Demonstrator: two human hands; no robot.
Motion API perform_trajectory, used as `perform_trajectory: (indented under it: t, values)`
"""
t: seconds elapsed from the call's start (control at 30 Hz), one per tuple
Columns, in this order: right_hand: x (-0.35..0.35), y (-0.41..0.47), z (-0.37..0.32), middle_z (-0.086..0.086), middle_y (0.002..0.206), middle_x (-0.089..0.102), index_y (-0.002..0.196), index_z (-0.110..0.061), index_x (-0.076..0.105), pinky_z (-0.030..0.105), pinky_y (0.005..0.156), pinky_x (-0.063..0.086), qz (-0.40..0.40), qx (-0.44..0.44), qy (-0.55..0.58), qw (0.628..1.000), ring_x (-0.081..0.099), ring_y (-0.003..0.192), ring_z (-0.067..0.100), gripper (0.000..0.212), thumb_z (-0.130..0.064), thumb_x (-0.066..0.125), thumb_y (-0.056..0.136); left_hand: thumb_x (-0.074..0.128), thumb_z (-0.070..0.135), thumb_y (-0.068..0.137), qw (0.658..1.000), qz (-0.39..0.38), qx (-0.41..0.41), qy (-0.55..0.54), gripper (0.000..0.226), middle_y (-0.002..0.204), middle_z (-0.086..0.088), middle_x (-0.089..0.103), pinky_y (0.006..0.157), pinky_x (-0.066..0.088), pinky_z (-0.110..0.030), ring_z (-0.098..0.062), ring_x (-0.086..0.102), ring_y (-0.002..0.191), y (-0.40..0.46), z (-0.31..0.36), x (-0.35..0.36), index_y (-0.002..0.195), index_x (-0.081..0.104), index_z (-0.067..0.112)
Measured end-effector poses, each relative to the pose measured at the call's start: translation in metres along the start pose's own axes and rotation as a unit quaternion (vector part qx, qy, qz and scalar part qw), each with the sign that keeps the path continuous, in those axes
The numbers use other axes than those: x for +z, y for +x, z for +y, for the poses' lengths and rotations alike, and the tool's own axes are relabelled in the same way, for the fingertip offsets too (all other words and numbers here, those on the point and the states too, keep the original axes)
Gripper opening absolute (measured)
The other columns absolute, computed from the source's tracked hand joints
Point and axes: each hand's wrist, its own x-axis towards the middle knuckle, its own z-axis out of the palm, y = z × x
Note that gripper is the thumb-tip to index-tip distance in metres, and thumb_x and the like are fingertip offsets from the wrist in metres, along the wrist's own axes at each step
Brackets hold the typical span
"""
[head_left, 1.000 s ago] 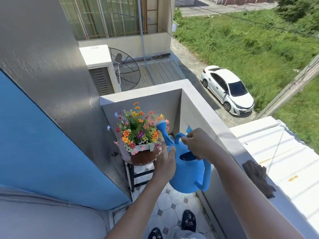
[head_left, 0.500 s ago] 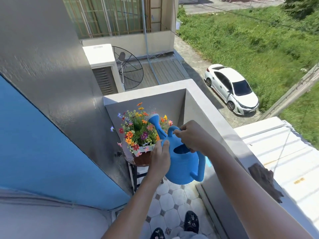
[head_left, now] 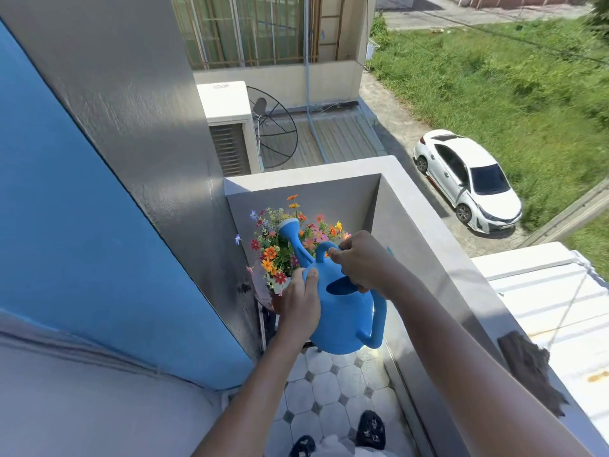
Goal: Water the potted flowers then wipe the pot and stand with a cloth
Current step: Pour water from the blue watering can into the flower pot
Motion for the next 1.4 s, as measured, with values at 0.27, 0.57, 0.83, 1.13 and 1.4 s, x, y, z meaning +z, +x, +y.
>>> perform_trajectory:
  t: [0.27,0.57,0.83,1.13,1.4]
  values:
    - [0.01,-0.006,0.002,0.021,0.079,0.066,0.098,0.001,0.067,0.025,0.046,0.051,-0.008,-0.018,0.002,1.0,0.054,0.041,0.015,0.034,-0.031,0.055,0.1,0.031,0.046,0.099,0.999,0.025,0.003,-0.023,0.034,0.099,-0.003,0.062,0.078,0.049,-0.043,-0.022,0.06,0.094,-0.013,-0.012,-0.003,0.113,0.053,0.024]
    - [0.006,-0.02,0.038,0.009,0.062,0.048,0.087,-0.001,0.06,0.02,0.038,0.037,0.006,-0.01,0.121,0.993,0.043,0.036,0.012,0.033,-0.029,0.051,0.101,0.031,0.044,0.102,0.998,-0.007,0.058,-0.004,0.034,0.107,0.002,0.062,0.081,0.053,-0.039,-0.013,0.061,0.097,-0.009,-0.008,0.014,0.124,0.05,0.028]
    - [-0.025,-0.023,0.093,0.013,0.067,0.039,0.069,-0.011,0.046,0.025,0.042,0.034,0.102,0.016,0.22,0.97,0.036,0.048,0.019,0.034,-0.027,0.051,0.099,0.028,0.067,0.093,0.991,-0.088,0.095,0.016,0.055,0.116,0.002,0.064,0.088,0.054,-0.047,-0.017,0.062,0.106,0.014,0.006,0.073,0.133,0.045,0.034]
    - [-0.085,-0.016,0.162,0.012,0.069,0.04,0.085,-0.01,0.052,0.028,0.043,0.035,0.19,0.084,0.386,0.899,0.036,0.046,0.015,0.019,-0.021,0.046,0.1,0.037,0.054,0.097,0.968,-0.218,0.121,0.01,0.042,0.098,0.009,0.066,0.073,0.05,-0.023,-0.004,0.064,0.089,0.043,0.045,0.173,0.123,0.054,0.026]
    - [-0.148,0.019,0.23,0.007,0.065,0.049,0.1,-0.003,0.056,0.031,0.052,0.043,0.236,0.142,0.477,0.835,0.049,0.048,0.018,0.019,-0.019,0.045,0.102,0.044,0.05,0.097,0.954,-0.275,0.113,0.028,0.034,0.103,0.008,0.068,0.069,0.043,-0.01,-0.006,0.063,0.096,0.075,0.058,0.277,0.118,0.06,0.028]
